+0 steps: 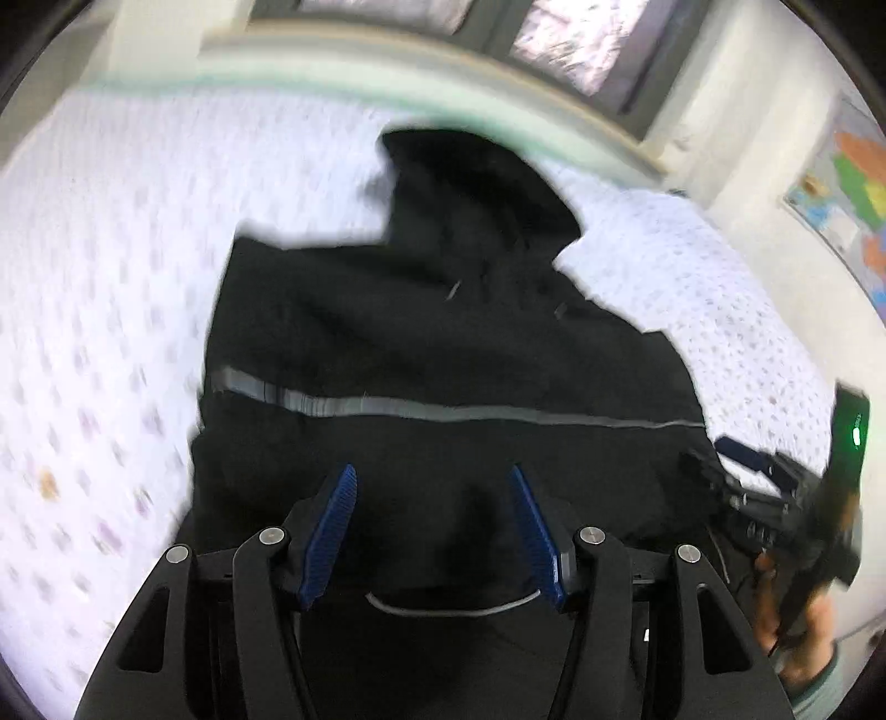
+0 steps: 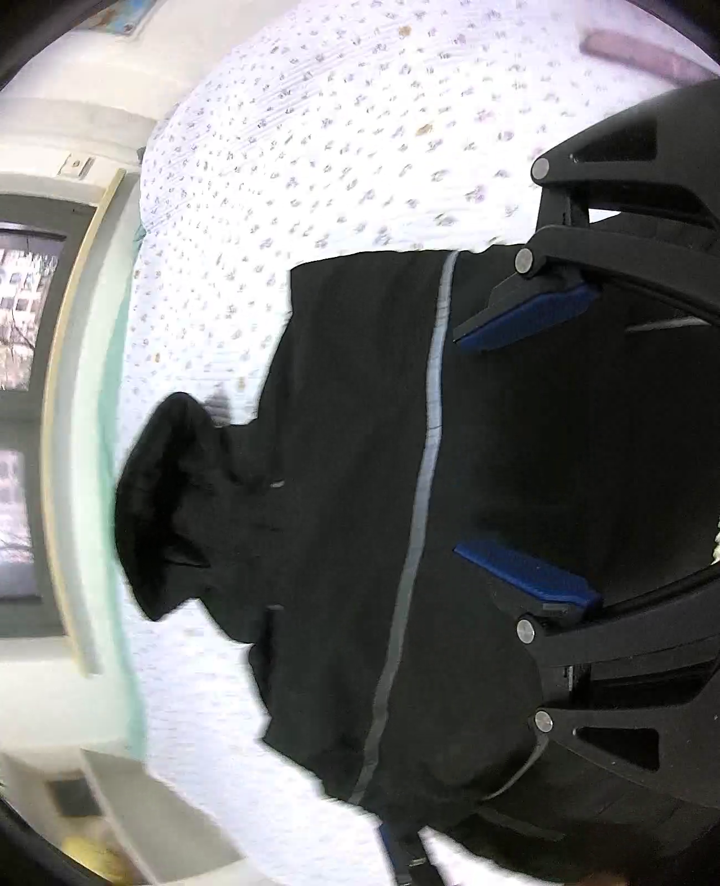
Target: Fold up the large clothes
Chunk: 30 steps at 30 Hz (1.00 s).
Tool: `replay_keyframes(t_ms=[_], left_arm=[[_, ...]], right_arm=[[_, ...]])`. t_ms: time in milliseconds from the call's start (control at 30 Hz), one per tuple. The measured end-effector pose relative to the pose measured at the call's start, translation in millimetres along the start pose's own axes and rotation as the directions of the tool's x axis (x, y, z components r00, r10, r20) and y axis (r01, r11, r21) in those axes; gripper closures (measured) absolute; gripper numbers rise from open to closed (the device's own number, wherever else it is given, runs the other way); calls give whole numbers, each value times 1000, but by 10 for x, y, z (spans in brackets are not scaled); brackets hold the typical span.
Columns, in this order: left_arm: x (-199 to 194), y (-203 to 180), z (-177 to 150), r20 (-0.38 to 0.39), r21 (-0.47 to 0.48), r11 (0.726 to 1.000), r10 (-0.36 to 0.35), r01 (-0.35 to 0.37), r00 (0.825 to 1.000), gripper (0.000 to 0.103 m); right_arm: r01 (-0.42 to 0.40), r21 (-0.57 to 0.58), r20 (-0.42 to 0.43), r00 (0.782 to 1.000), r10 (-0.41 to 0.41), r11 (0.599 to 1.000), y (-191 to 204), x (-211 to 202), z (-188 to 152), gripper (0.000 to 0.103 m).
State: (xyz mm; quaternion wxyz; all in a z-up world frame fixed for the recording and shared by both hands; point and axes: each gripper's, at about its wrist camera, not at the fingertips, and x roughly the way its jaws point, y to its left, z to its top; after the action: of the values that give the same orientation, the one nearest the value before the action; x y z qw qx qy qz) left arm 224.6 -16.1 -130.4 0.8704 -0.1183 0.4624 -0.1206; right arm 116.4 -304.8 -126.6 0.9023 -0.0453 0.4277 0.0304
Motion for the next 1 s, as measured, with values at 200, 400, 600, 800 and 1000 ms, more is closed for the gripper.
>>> replay_keyframes(t_ms=[200,400,600,800,1000], left_arm=[[379,86,-152,-41,-8,1000,0,0,999,37],[369,-61,-266,33,99,995,29,-32,999,30],[383,-91,-184,-26,105,991,83,-80,996,30],[198,-190,147,-169,42,994,110,-104,979,30],[-441,-377,671,-135,55,991,127,-121,983,30]], right_arm=[[10,-23,36,999,-9,1000,-38,396,-350,29],[5,-10,109,994,-4,1000,-73,303,-453,28],[7,-6,108,994,-7,1000,-75,319,-467,27],[-7,8,-43,999,7,1000,-58,358,-265,26],[-56,90,-228,971,75,994,-292,91,96,26]])
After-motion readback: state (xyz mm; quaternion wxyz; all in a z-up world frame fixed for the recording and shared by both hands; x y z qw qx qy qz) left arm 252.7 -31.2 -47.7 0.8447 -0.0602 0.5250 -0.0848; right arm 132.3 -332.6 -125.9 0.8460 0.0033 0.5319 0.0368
